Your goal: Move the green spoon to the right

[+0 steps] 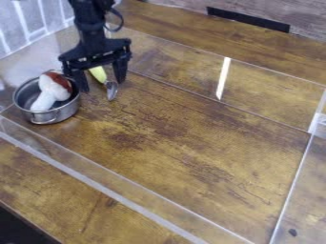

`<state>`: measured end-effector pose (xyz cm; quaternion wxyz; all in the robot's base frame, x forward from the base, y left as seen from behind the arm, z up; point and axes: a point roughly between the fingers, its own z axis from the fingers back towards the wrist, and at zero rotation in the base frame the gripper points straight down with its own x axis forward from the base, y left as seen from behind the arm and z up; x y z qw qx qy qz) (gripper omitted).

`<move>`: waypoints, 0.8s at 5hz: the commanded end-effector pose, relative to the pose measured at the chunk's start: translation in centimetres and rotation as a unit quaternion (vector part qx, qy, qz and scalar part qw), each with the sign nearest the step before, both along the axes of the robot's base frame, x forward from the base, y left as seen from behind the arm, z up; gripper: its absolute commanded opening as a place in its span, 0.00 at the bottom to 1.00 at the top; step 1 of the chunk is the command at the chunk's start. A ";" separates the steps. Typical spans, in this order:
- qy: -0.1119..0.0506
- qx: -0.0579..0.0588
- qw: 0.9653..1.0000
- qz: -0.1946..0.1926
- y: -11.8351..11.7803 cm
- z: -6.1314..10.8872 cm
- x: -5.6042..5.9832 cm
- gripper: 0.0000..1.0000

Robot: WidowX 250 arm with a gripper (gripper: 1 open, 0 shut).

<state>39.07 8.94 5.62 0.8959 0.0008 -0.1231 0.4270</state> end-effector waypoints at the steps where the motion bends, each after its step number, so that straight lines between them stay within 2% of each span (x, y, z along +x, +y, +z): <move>1: -0.020 0.007 1.000 -0.003 -0.8 0.4 0.5 1.00; 2: -0.023 0.015 0.999 0.020 -1.3 1.3 1.0 1.00; 3: -0.029 0.017 0.999 0.042 -1.7 2.9 1.5 1.00; 4: -0.022 0.020 0.998 0.059 -0.8 1.5 1.5 1.00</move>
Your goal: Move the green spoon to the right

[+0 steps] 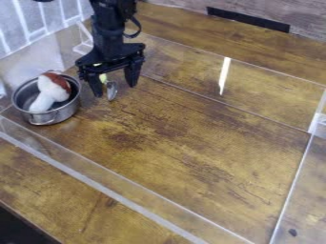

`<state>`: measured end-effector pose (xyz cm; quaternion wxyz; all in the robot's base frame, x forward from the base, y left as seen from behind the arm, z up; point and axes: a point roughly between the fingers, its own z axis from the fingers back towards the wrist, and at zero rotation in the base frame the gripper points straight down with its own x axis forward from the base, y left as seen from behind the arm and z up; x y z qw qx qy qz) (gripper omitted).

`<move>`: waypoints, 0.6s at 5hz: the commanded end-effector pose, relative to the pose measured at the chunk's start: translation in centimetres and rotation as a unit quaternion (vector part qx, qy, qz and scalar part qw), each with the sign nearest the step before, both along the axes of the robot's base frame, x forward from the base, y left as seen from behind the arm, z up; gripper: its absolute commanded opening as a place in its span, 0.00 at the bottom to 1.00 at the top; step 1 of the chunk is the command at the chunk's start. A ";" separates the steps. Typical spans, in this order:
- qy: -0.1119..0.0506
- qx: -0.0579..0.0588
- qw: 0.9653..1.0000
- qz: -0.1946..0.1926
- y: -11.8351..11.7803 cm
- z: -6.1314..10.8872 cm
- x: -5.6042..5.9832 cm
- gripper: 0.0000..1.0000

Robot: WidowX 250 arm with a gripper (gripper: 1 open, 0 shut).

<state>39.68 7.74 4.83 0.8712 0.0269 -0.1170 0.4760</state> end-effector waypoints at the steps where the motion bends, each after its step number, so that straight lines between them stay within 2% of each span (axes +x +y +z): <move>1: -0.028 0.011 0.999 0.021 1.3 0.9 0.9 1.00; 2: -0.022 0.013 0.999 0.038 1.5 0.6 0.3 1.00; 3: -0.020 0.014 0.998 0.051 1.7 0.2 -0.2 0.00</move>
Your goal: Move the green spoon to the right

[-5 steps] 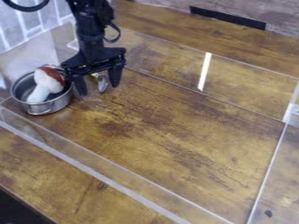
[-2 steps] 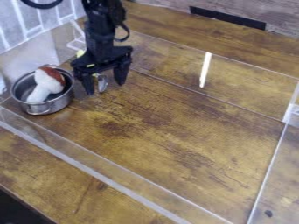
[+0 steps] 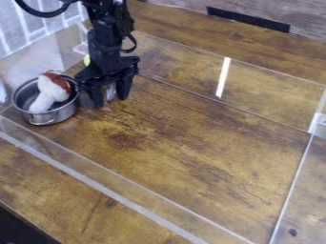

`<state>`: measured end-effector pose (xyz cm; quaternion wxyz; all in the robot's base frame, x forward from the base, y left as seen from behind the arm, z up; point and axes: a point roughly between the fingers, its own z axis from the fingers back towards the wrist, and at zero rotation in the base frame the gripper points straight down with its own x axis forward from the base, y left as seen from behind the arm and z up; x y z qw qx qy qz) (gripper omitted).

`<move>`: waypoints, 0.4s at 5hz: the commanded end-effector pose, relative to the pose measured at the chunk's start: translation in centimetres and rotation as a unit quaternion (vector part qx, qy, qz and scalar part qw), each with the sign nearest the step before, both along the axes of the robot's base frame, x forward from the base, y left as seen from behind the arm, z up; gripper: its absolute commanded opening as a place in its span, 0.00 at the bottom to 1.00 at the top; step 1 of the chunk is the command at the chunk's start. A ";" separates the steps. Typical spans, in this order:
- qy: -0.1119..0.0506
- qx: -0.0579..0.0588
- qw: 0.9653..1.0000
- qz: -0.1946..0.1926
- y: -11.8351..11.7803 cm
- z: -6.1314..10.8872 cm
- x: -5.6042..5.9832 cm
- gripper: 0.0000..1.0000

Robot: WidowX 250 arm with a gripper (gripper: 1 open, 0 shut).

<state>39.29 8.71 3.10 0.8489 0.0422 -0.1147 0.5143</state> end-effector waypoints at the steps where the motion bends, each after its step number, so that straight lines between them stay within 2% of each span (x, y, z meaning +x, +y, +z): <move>1: -0.026 0.007 1.000 0.005 0.4 3.0 -0.3 0.00; 2: -0.033 0.005 0.997 -0.067 -0.6 5.1 0.0 0.00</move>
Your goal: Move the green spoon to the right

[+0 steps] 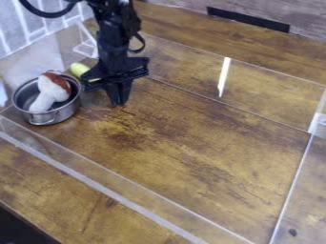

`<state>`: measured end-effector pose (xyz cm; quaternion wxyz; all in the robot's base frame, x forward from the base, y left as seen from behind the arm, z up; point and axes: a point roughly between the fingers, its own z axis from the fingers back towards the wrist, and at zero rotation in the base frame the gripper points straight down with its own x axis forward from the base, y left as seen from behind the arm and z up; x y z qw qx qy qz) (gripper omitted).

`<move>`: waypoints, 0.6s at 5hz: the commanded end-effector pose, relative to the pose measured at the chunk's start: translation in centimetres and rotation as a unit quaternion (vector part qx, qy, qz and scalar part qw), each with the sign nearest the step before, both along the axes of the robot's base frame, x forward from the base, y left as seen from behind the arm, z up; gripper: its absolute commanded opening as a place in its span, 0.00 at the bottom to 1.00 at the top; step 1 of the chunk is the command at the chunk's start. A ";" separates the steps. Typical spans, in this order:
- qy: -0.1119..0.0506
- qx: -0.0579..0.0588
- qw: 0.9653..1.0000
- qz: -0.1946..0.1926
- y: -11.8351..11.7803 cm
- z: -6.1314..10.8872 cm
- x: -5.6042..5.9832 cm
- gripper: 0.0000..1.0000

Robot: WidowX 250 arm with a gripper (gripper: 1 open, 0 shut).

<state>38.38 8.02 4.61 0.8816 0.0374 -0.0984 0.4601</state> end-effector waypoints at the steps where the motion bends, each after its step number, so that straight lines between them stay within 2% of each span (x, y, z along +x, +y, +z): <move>1: -0.054 0.005 0.995 -0.088 -1.1 4.9 0.8 0.00; 2: -0.055 0.000 0.988 -0.143 -2.4 5.3 0.2 0.00; 3: -0.054 -0.004 0.978 -0.203 -3.8 4.6 -0.6 0.00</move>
